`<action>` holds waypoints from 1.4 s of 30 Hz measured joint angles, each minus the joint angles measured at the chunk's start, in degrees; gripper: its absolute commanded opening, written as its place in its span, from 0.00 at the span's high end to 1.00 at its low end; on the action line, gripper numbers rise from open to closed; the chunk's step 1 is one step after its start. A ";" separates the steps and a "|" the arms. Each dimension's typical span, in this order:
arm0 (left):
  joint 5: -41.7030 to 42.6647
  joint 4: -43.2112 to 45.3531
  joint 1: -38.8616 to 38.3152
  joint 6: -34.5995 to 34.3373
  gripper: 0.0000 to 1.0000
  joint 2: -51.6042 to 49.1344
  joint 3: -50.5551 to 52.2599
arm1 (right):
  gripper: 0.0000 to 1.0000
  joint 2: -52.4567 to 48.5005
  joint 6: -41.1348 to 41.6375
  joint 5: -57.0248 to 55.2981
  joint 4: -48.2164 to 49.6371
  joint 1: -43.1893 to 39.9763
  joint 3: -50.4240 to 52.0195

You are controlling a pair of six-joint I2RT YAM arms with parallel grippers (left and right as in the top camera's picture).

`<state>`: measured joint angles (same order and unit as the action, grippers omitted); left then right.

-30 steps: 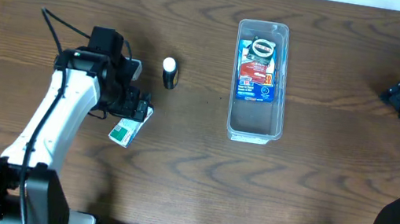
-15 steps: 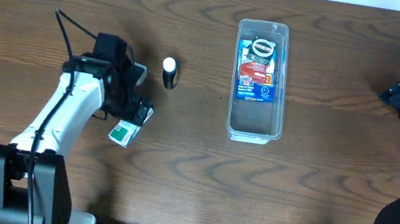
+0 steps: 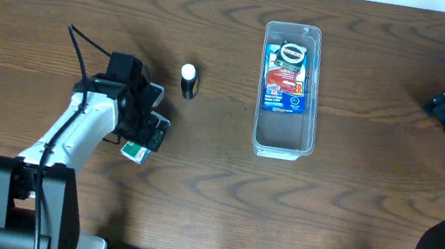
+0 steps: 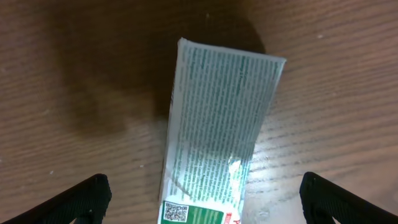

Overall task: Pack container
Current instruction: 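Close left gripper on the white-green box and lift it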

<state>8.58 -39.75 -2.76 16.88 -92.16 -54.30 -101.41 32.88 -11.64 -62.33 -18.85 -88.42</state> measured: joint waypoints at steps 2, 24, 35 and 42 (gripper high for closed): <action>0.00 0.59 0.00 0.20 0.02 0.00 0.66 | 0.01 0.00 0.00 0.00 0.00 0.00 0.00; 0.22 4.20 0.00 1.01 0.02 0.00 3.63 | 0.01 0.00 0.00 0.00 0.02 0.00 0.00; 0.46 5.03 0.00 1.01 0.02 -3.54 3.63 | 0.01 0.00 0.00 0.00 0.02 0.00 0.00; 0.46 6.82 0.00 1.01 0.02 -3.96 3.63 | 0.01 0.00 0.00 0.00 0.02 0.00 0.00</action>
<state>9.04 -32.93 -2.76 17.89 -96.12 -50.68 -101.41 32.88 -11.64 -62.30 -18.85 -88.42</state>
